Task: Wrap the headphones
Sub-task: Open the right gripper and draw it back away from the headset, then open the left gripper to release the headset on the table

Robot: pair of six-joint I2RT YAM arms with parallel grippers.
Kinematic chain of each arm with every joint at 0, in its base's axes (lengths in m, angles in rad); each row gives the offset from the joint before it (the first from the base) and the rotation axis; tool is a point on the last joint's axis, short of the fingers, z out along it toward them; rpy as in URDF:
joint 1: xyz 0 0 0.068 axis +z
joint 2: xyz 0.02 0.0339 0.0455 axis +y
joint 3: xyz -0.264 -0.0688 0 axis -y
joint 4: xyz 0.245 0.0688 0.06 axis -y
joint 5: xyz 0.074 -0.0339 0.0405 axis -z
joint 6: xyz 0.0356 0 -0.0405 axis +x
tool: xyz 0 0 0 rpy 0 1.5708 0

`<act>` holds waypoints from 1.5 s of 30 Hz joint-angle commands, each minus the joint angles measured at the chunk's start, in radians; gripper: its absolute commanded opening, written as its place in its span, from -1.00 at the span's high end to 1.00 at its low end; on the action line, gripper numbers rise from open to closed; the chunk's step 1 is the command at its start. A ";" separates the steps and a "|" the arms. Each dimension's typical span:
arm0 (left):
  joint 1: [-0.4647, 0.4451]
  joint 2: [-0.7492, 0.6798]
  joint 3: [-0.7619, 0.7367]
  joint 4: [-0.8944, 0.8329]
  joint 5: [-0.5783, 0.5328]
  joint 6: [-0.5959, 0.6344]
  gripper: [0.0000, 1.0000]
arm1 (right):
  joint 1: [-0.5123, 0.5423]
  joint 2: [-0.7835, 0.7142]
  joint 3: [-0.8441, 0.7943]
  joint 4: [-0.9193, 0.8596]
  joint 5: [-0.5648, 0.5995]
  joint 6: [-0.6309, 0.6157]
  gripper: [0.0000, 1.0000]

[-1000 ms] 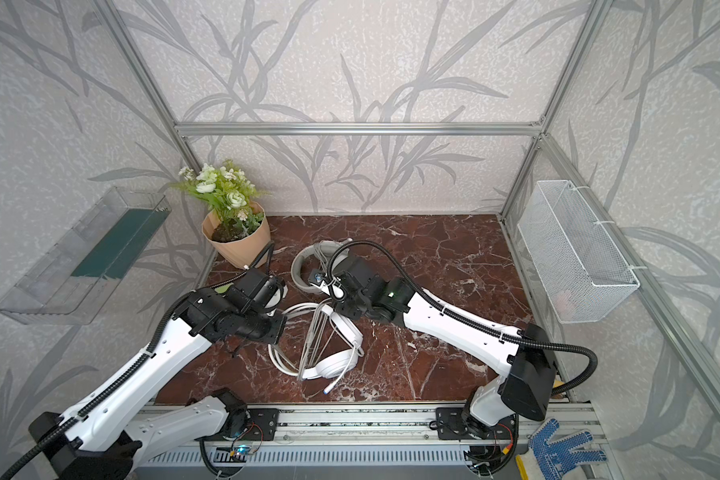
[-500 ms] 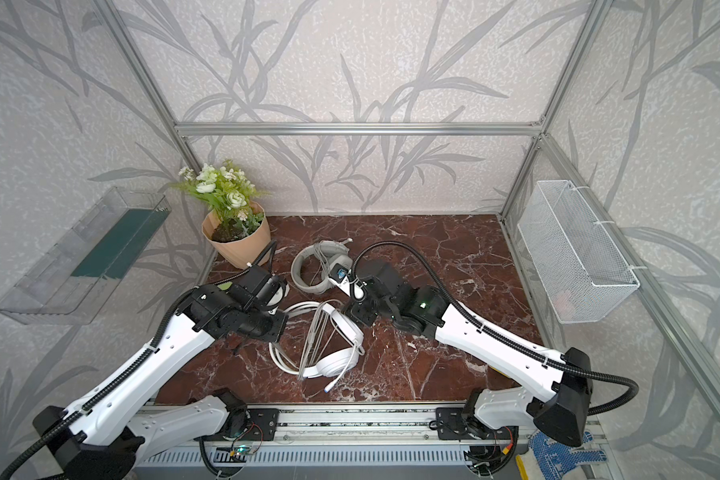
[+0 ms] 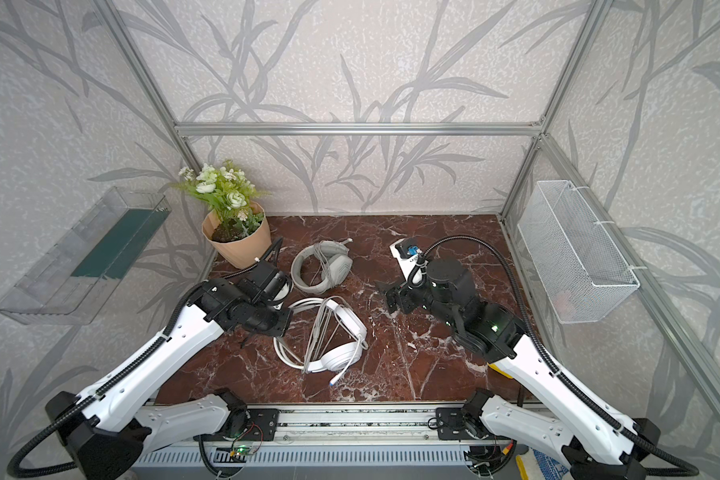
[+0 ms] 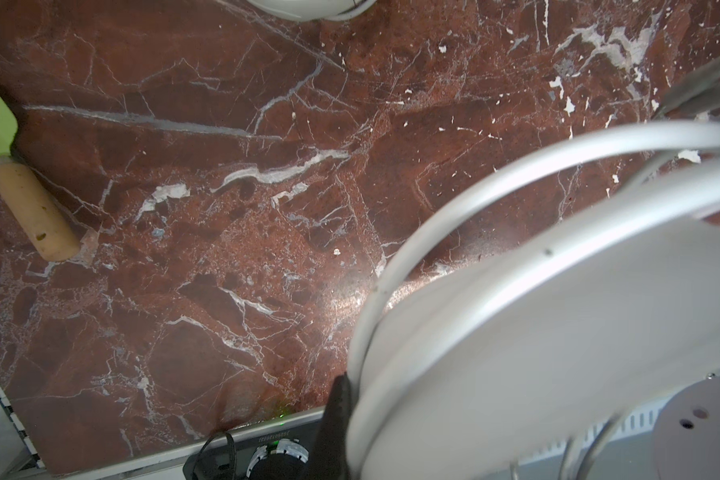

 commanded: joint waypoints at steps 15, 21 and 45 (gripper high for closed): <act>0.000 0.294 0.075 0.191 -0.149 -0.182 1.00 | -0.038 -0.170 -0.228 -0.009 0.047 0.062 -0.96; 0.000 0.357 0.017 0.246 -0.109 -0.214 1.00 | -0.038 -0.188 -0.244 0.009 0.032 0.054 -0.96; -0.019 0.293 -0.196 0.374 -0.093 -0.314 1.00 | -0.038 -0.194 -0.275 0.040 -0.018 0.051 -0.96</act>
